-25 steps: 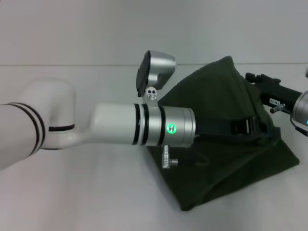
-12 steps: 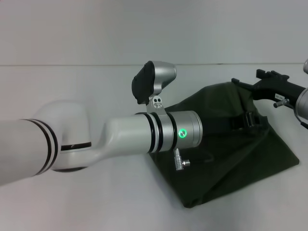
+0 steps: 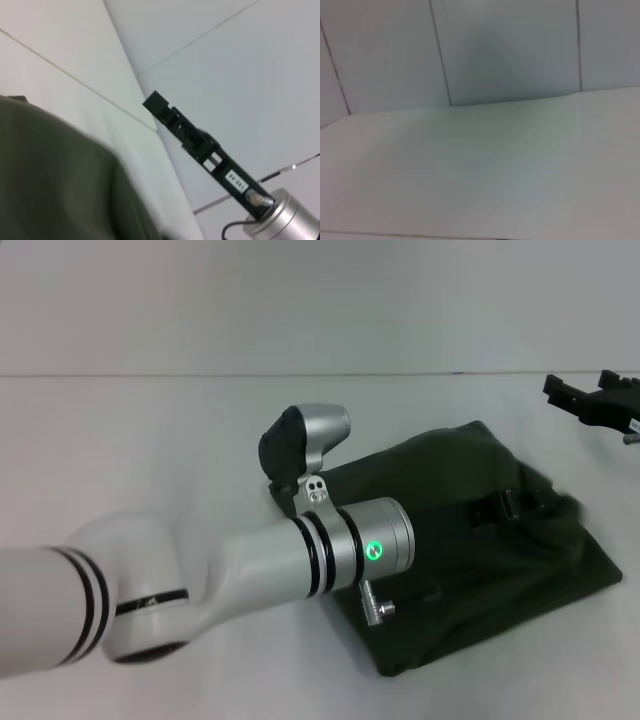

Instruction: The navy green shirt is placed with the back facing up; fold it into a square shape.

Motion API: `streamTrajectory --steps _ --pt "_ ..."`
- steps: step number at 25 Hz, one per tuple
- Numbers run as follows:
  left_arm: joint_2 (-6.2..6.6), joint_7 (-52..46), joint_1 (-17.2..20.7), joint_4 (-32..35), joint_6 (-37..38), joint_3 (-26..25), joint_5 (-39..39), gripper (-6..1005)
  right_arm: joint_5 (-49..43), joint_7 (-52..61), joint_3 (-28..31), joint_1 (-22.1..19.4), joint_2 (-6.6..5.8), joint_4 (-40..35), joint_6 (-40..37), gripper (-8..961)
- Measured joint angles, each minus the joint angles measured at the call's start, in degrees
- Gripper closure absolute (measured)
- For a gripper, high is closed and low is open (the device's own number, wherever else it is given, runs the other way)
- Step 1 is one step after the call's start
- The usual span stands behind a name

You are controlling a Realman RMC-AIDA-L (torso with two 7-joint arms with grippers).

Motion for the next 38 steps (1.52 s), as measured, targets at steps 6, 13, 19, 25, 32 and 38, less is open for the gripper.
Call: streamTrajectory --steps 6,13,19,25,32,38 --pt "-0.01 10.0 4.0 -3.9 1.9 -8.0 0.7 695 0.3 0.6 0.1 -1.4 0.08 -0.1 -0.9 88" --pt "0.44 7.9 8.6 7.5 23.9 -8.1 12.4 375 -4.8 16.6 -3.3 -6.2 -2.99 -4.0 -15.7 96" --pt "1.13 4.0 18.8 28.5 46.1 -5.4 20.5 236 -17.4 41.7 -5.6 -6.9 -7.85 -12.3 -31.4 103" --pt "2.07 -2.1 25.5 39.0 51.1 -2.1 20.8 117 -32.6 61.4 -5.6 -3.8 -9.00 -19.1 -39.8 109" --pt "2.23 -3.6 25.2 40.0 51.5 1.0 20.8 78 -45.0 68.3 -5.7 1.9 -8.40 -20.4 -45.6 117" --pt "2.50 -3.6 24.5 40.1 51.2 1.7 20.8 79 -49.8 70.5 -5.7 4.2 -7.96 -21.3 -44.9 124"
